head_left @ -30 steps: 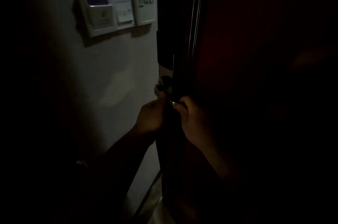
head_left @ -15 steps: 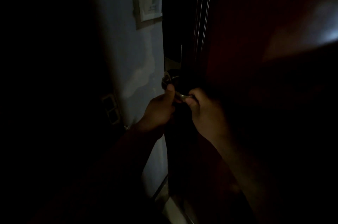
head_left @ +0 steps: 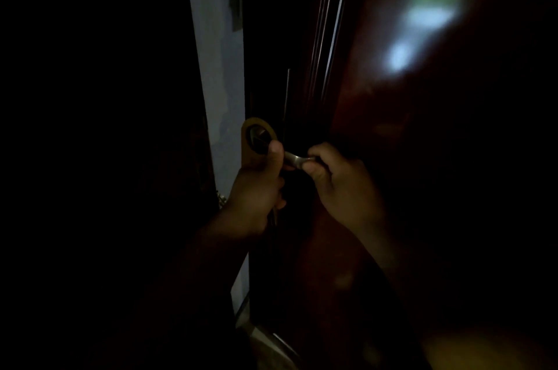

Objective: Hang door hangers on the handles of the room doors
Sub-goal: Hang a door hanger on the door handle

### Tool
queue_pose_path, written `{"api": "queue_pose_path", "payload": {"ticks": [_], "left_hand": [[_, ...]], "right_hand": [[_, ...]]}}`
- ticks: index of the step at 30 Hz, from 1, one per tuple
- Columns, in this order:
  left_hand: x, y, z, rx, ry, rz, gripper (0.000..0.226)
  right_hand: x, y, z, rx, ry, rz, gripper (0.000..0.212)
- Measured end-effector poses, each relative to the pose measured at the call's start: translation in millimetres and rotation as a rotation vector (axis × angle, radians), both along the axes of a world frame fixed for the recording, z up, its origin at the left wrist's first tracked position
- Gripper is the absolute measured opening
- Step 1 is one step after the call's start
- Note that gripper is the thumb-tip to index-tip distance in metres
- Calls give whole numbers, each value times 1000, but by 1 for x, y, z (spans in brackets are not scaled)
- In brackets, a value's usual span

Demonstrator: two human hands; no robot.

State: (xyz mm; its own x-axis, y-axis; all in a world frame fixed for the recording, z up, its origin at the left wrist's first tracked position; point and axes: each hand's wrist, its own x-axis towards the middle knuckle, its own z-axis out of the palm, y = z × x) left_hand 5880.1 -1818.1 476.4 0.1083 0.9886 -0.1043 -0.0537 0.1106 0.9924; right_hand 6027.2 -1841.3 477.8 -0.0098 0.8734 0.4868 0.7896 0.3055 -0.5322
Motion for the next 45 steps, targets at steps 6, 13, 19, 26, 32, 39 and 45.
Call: {"api": "queue_pose_path", "payload": {"ticks": [6, 13, 19, 26, 32, 39, 45], "left_hand": [[-10, -20, 13, -19, -10, -16, 53], [-18, -35, 16, -59, 23, 24, 52], [-23, -46, 16, -88, 7, 43, 52], [-35, -66, 13, -54, 101, 80, 55], [-40, -77, 18, -93, 63, 107, 52], [-44, -95, 10, -71, 107, 122, 45], [-58, -117, 11, -46, 78, 124, 43]], "right_hand": [[-6, -14, 12, -86, 19, 50, 21], [-10, -21, 11, -83, 39, 94, 21], [-13, -28, 8, -86, 30, 138, 22], [-24, -42, 5, -85, 13, 157, 23], [-27, -48, 12, -157, 54, 193, 19], [-28, -59, 0, -204, 159, 185, 28], [-27, -82, -1, -290, 242, 158, 15]]}}
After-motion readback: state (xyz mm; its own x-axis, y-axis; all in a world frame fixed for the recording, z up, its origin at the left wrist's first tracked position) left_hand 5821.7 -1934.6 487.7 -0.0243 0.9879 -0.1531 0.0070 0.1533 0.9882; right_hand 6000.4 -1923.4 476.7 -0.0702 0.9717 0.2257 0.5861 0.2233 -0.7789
